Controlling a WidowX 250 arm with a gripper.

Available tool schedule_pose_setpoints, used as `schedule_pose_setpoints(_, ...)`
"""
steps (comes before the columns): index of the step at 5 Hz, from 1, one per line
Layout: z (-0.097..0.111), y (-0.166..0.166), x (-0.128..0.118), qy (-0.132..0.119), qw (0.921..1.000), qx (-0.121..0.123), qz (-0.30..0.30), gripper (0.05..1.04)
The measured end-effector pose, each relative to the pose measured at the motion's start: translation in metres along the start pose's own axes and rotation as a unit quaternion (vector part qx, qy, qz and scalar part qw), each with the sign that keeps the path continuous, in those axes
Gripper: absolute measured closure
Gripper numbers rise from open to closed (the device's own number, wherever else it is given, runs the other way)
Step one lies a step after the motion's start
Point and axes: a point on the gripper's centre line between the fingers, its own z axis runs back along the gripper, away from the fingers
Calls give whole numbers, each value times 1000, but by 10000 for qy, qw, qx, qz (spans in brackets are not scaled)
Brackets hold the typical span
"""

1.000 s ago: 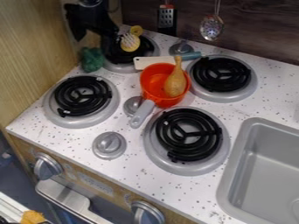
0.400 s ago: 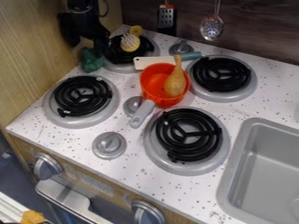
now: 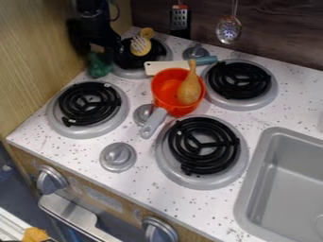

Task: Put the broccoli in the orange pot

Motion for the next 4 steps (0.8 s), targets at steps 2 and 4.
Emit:
schedule_pose_setpoints(2, -9, -2, -1, 79, 9999, -64, 40, 85)
schedule_pose_setpoints(4, -9, -1, -1, 71, 9998, -29, 167, 424)
